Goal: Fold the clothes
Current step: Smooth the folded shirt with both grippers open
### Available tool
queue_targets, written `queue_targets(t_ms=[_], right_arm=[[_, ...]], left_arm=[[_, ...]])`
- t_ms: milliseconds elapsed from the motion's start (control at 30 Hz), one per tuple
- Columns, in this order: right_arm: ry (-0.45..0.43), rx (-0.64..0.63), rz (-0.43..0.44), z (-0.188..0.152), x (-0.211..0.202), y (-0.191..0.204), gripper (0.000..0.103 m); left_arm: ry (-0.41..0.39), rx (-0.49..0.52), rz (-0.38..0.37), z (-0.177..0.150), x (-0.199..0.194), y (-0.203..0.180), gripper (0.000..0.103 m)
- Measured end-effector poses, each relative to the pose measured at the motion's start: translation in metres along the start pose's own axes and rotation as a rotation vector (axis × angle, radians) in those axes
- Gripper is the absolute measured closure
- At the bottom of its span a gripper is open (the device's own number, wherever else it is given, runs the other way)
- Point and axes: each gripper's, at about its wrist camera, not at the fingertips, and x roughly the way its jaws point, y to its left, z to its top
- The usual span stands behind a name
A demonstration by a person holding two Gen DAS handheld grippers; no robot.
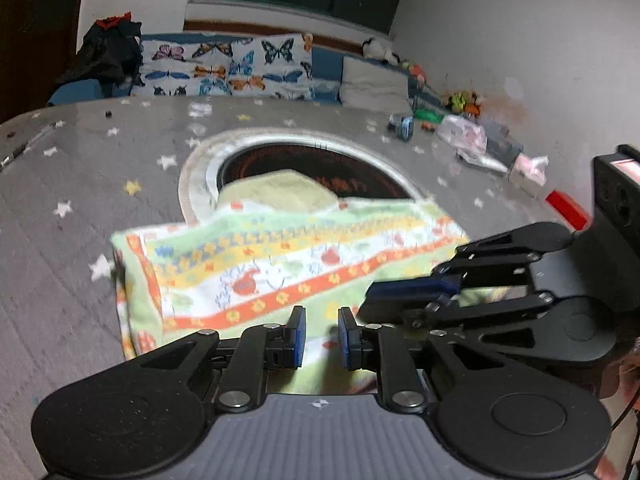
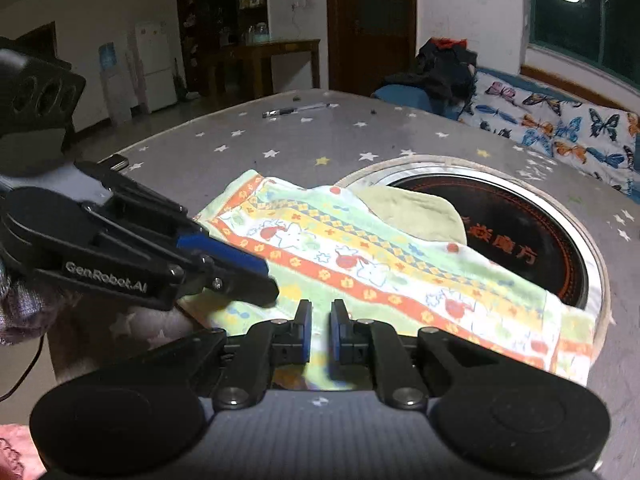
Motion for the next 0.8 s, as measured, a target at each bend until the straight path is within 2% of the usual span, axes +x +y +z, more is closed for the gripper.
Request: queue_targets(t_ms=[233,600,733,800], right_arm=[[-0.022,-0.011,-0.011,-0.010,-0.020,0.006,0.093],[-0.028,0.086,-0.025,-0.033,-0.032,-0.003,0.093],[-0.069,0.118,-0.048,-0.032,-0.045,-0.009,0.092],[-0.061,0.147,-0.080,-0.035,-0.046,-0.018,0.092]], left_arm=[[-0.047,0.029,0.016,-0.005,-0.017,-0.008,0.084],[-0.054,-0.054,-0.005,-0.018,-0.020,0.004,0.084],[-0.065,-0.075,0.004,-0.020,-0.026,0.007,0.084],[-0.069,-0.087,0.001,-0.022,-0.027,0.009,0.084]])
